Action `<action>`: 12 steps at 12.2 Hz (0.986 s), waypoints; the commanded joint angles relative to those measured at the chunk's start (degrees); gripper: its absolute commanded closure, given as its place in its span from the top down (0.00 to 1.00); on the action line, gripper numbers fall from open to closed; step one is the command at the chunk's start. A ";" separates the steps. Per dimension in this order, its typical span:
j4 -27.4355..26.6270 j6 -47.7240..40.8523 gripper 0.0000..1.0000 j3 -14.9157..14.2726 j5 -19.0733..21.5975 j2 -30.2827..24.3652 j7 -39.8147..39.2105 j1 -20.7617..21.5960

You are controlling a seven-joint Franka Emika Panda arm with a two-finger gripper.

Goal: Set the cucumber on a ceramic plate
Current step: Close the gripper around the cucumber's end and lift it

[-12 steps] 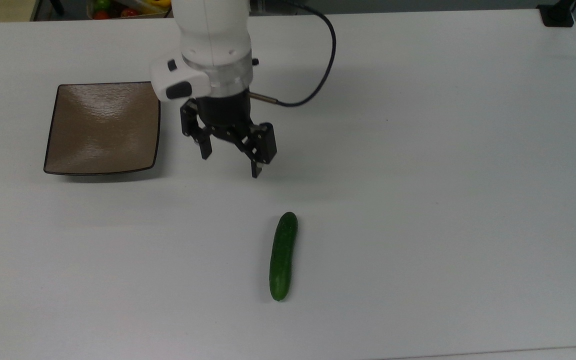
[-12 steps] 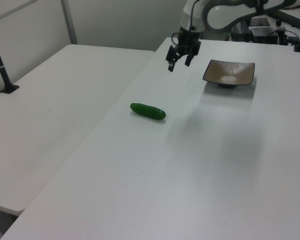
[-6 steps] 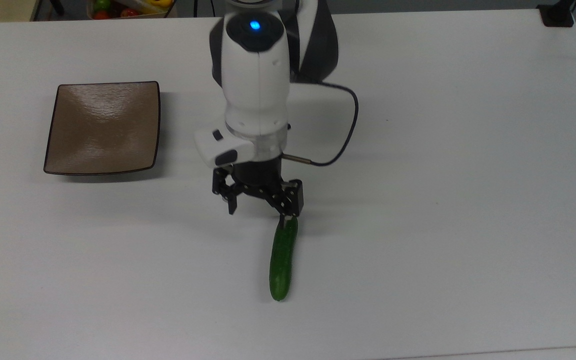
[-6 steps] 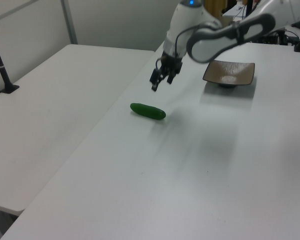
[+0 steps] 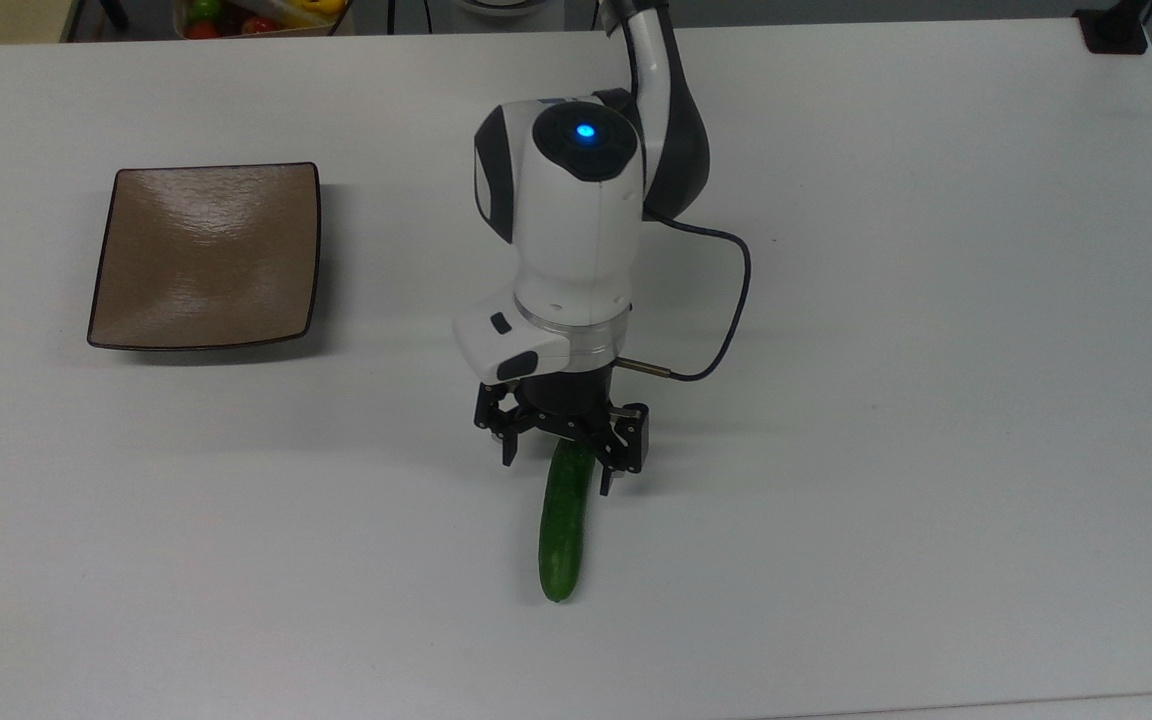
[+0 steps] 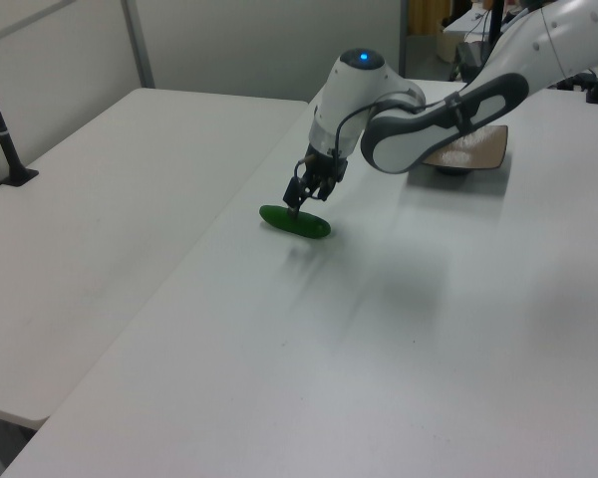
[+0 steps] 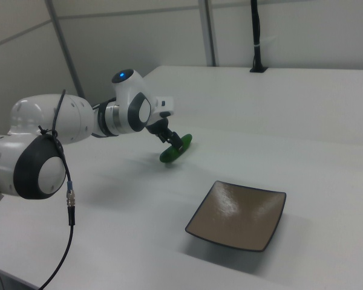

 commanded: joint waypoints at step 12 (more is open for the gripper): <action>0.62 0.47 0.20 0.81 -9.52 -0.06 4.47 -0.35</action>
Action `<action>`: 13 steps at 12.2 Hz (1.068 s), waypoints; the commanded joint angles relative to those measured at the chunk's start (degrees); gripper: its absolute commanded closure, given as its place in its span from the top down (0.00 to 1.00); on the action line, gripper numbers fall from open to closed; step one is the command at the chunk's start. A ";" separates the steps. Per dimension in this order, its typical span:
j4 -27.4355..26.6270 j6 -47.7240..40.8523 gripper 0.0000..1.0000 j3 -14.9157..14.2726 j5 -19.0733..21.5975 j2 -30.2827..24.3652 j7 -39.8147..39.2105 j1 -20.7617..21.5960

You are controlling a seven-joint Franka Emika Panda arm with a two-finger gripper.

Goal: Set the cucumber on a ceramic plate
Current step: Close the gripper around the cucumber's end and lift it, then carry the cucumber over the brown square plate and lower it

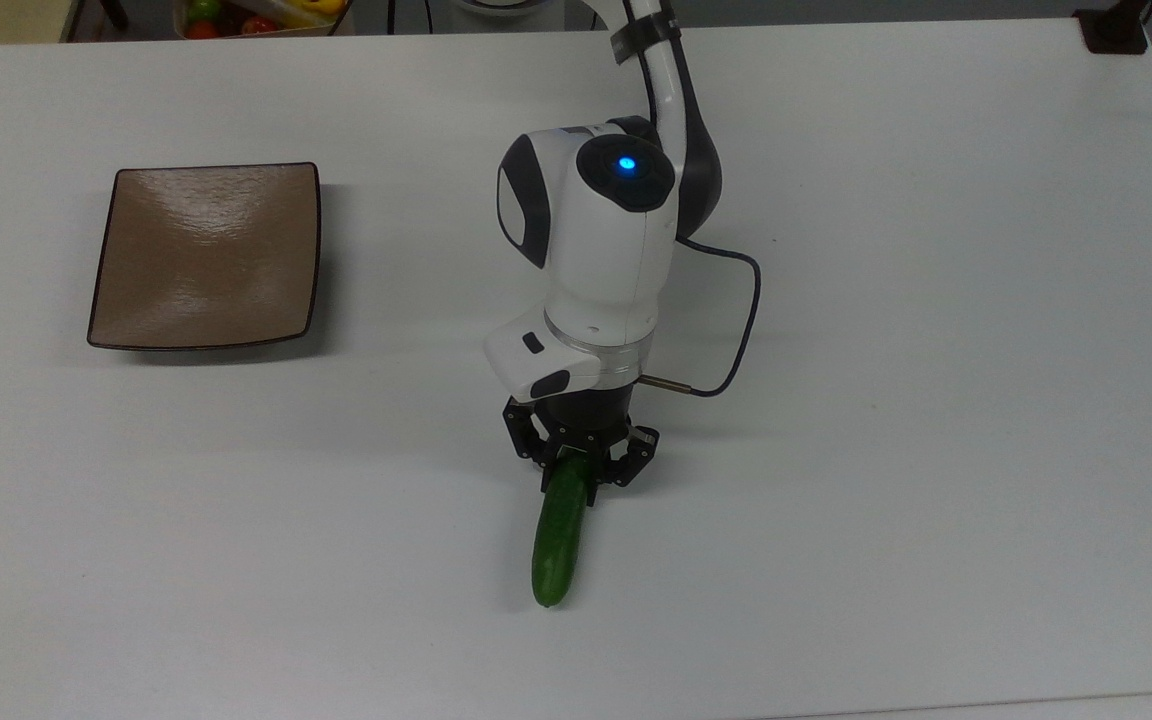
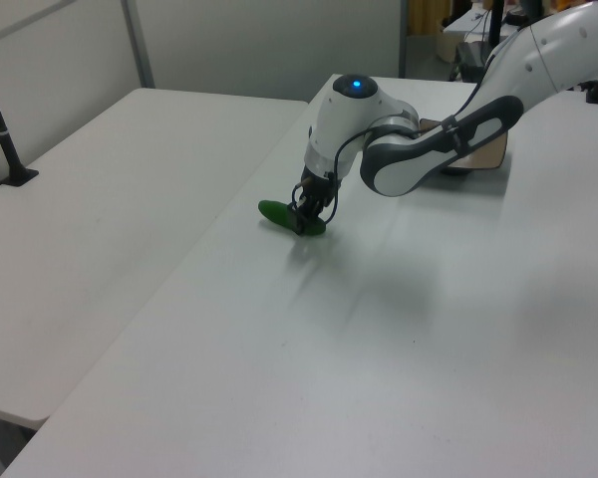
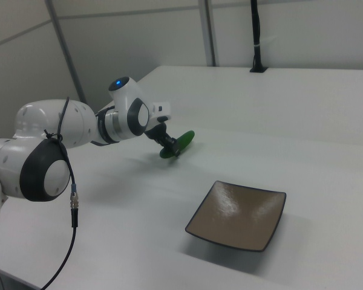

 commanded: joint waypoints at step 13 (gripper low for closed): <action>-22.40 -25.79 0.21 0.67 3.43 -34.06 -27.45 -12.73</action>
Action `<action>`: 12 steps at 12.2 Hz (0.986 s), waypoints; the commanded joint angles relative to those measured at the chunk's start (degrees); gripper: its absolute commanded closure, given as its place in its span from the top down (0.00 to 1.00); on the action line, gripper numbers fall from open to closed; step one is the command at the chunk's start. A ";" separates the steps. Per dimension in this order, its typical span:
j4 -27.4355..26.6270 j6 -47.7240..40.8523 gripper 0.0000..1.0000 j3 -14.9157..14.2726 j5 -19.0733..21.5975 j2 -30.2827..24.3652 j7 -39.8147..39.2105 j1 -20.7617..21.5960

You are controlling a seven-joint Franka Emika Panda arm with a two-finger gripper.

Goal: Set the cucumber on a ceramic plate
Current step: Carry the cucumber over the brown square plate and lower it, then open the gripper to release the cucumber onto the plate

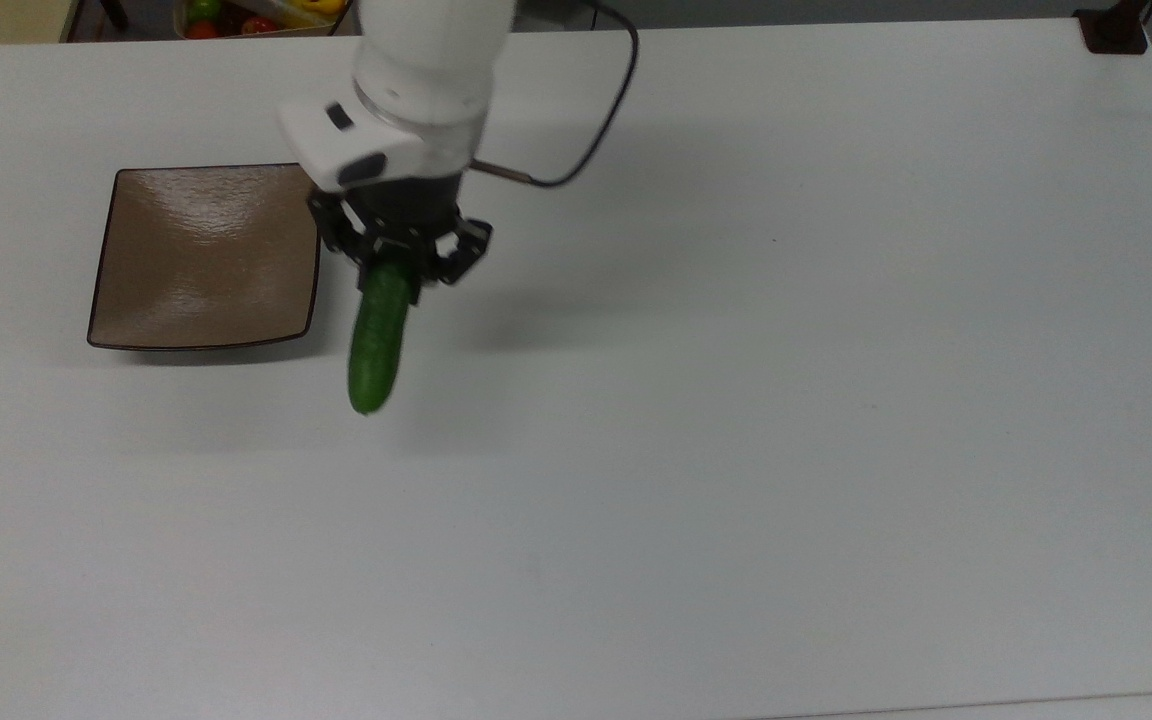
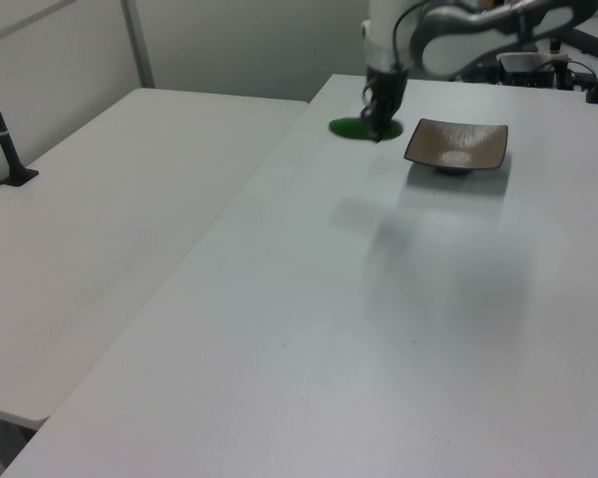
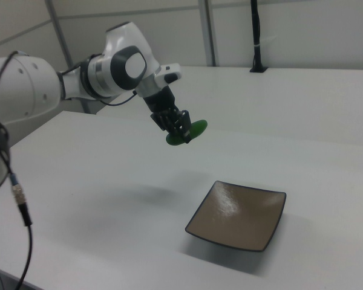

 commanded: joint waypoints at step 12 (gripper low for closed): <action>-15.08 1.40 0.72 -0.23 2.88 -4.32 -13.23 -13.17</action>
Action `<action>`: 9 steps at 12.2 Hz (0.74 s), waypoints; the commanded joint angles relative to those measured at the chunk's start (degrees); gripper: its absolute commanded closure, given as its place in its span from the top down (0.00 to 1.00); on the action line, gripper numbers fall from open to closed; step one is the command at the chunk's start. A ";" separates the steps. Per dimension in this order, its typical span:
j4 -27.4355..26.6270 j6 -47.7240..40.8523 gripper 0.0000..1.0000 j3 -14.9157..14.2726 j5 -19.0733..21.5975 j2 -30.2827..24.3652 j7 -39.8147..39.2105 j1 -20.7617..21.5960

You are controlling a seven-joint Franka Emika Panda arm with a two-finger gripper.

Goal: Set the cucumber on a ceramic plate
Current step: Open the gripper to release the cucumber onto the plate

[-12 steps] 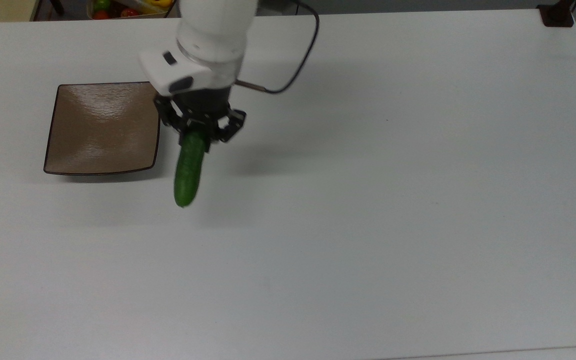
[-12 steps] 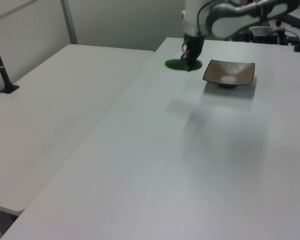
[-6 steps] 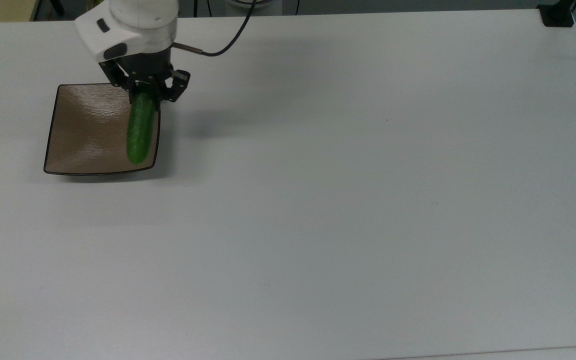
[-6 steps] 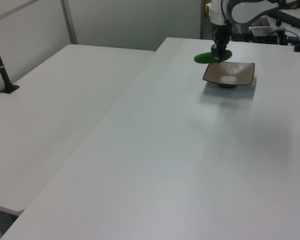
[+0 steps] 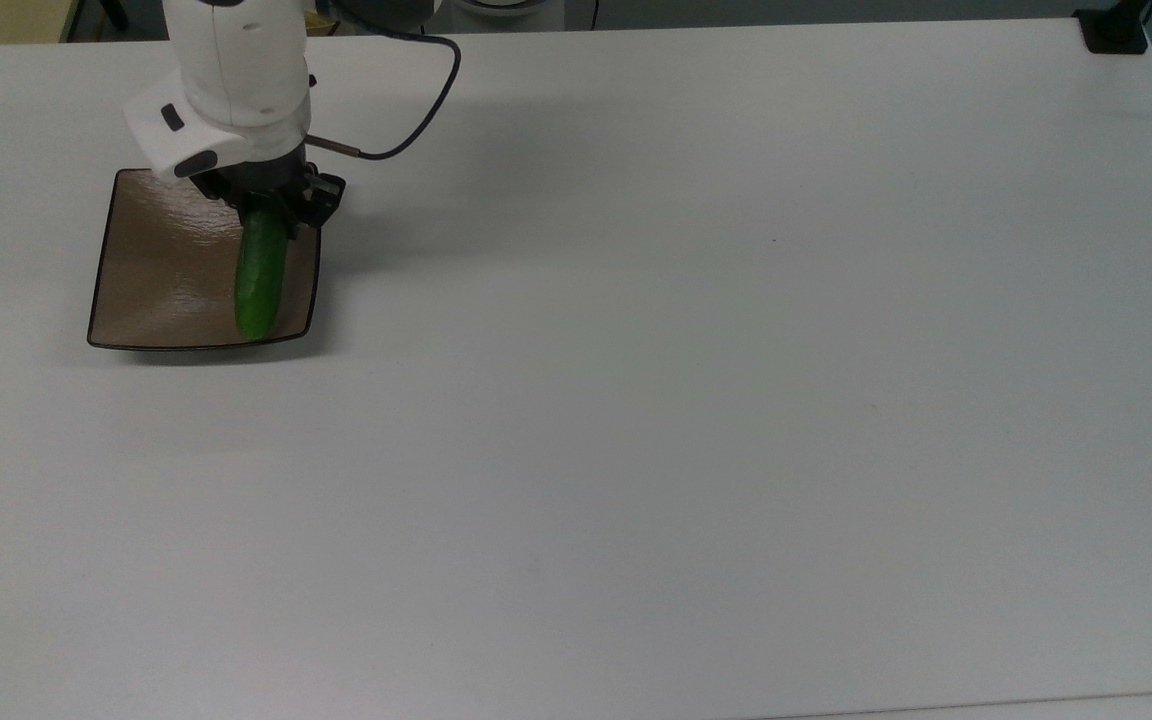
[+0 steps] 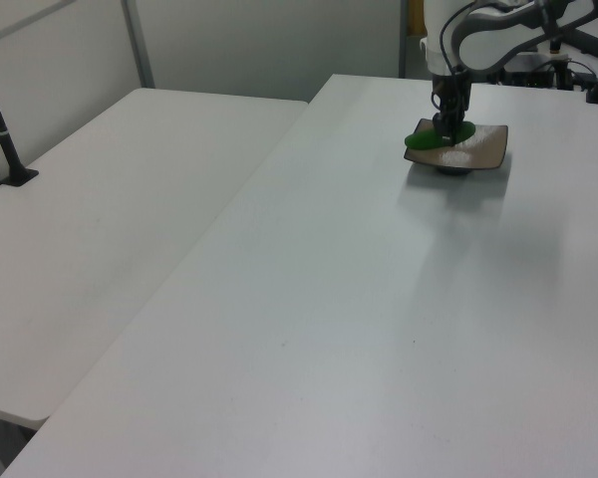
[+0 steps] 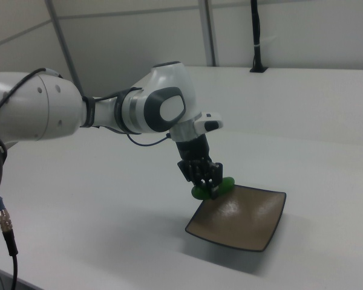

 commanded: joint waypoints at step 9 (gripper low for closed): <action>2.69 0.51 1.00 -0.08 5.31 -3.78 -0.32 0.06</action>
